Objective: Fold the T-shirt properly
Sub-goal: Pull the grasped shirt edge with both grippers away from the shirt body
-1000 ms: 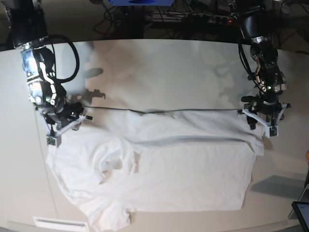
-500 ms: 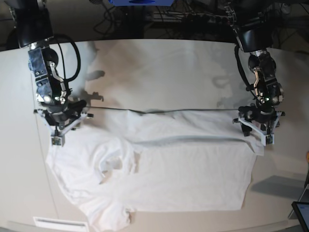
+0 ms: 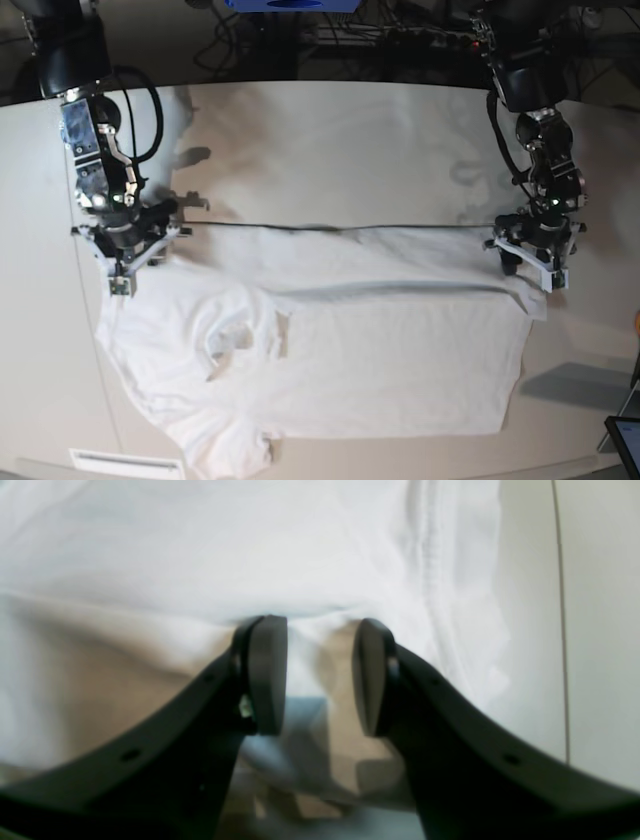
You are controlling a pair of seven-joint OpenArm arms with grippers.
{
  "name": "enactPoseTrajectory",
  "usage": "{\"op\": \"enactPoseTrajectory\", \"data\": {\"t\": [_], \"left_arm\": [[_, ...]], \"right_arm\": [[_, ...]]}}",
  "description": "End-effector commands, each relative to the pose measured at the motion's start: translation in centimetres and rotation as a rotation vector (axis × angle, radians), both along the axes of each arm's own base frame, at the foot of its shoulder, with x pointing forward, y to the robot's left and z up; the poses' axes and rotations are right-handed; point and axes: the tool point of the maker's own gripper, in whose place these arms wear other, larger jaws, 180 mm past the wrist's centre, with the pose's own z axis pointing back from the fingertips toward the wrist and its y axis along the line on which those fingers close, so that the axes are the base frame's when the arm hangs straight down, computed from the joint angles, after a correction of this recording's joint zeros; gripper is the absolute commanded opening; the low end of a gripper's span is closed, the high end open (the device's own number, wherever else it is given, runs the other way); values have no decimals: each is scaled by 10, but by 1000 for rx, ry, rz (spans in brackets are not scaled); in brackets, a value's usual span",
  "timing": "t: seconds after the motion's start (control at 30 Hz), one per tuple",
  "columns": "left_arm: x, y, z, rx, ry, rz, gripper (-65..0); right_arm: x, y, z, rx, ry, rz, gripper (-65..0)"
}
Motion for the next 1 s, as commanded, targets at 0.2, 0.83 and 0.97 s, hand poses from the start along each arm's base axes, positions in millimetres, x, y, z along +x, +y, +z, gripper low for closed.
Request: {"op": "enactPoseTrajectory", "data": {"t": [0.2,0.83,0.97], "left_arm": [[-42,6,0,96,76,-30,-284],[-98,10,13,213,124,-108,-286],[-105,2,23,236,110,-140,-286]], "right_arm": [[-26,0,-8,0,57,9,-419],[-88,-26,27,11,33,-86,-419],[-103,-24,20,14,62,-84,-419]]}}
